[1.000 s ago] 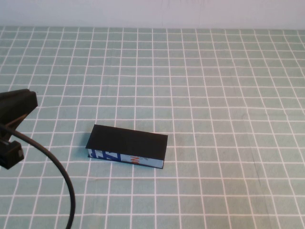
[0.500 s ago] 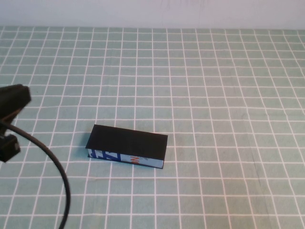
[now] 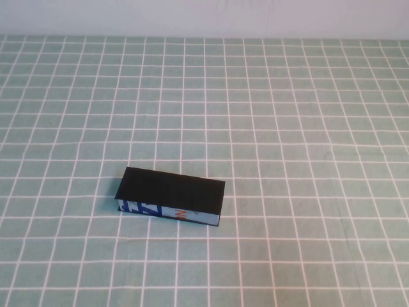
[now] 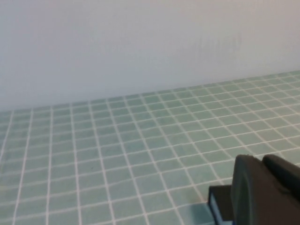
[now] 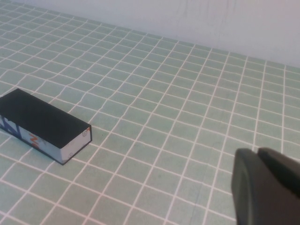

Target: Return glasses to glasses case

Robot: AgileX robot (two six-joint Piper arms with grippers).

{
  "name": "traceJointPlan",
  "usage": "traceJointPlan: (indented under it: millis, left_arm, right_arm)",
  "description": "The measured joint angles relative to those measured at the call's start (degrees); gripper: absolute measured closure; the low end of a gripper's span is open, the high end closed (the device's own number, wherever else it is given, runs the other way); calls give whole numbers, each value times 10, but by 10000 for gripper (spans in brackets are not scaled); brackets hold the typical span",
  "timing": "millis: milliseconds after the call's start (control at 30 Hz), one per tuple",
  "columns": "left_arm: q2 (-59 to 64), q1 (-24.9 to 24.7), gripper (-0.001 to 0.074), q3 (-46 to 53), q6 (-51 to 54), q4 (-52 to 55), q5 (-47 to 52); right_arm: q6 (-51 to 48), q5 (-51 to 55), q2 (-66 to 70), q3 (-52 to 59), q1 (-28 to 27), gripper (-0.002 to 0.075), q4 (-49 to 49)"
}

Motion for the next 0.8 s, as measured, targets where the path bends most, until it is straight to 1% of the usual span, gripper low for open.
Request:
traceJointPlan:
  millis: [67, 133, 167, 233, 333, 467, 600, 800]
  left_arm:
    - [-38, 0, 734, 38, -131, 108, -11]
    - [-76, 0, 733, 71, -227, 206, -19]
    - [-95, 0, 733, 89, -268, 247, -22]
    - [-125, 0, 734, 121, -314, 296, -25]
    - [-153, 0, 734, 169, -338, 325, -26]
    - [-156, 0, 733, 219, -343, 330, -25]
    - [-156, 0, 733, 226, -346, 330, 6]
    - [-156, 0, 734, 226, -351, 330, 10]
  right_arm:
    - [0, 0, 0, 0, 0, 737, 0]
    - [0, 0, 0, 0, 0, 737, 0]
    - [0, 0, 0, 0, 0, 737, 0]
    - [0, 0, 0, 0, 0, 737, 0]
    - [0, 0, 0, 0, 0, 737, 0]
    - [0, 1, 0, 0, 0, 737, 0]
    - [0, 1, 0, 0, 0, 737, 0]
    - [0, 1, 0, 0, 0, 737, 1]
